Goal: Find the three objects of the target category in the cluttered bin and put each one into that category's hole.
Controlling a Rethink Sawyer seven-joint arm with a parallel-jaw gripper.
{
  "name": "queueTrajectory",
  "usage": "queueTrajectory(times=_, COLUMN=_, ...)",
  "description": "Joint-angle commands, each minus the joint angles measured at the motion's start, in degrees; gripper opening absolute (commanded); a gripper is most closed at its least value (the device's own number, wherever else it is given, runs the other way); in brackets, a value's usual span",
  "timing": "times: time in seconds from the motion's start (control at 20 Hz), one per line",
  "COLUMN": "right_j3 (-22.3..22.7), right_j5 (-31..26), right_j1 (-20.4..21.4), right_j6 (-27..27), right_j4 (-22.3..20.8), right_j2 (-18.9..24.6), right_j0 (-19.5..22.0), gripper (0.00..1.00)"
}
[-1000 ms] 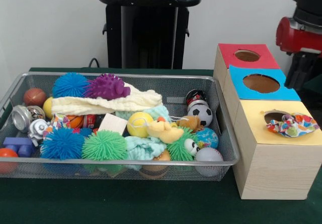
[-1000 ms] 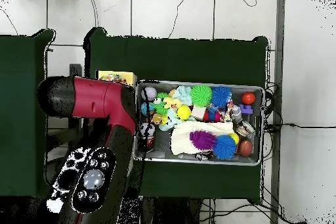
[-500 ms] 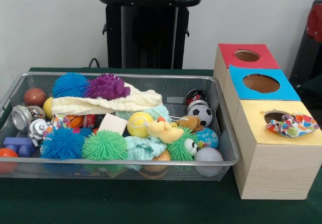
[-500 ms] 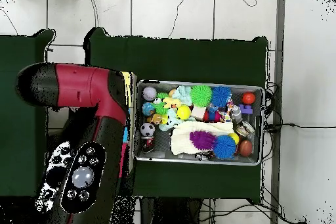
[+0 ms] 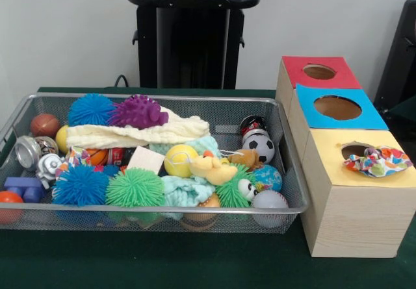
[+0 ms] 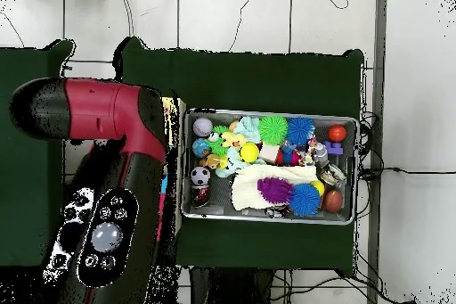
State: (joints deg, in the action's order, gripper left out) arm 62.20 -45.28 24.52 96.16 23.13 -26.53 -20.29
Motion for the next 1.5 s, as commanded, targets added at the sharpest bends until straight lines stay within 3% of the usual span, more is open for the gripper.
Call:
queueTrajectory(times=0.05, right_j3=5.5, right_j5=5.1, right_j1=-4.2, right_j6=13.7, right_j4=-0.5, right_j2=5.0, right_j0=1.9, gripper=0.00)
queueTrajectory(times=0.95, right_j3=6.5, right_j5=8.2, right_j1=-5.9, right_j6=14.0, right_j4=-1.0, right_j2=3.4, right_j0=0.9, gripper=0.00)
queueTrajectory(times=1.5, right_j3=6.7, right_j5=7.0, right_j1=-7.1, right_j6=14.1, right_j4=-2.6, right_j2=1.4, right_j0=0.0, gripper=0.00)
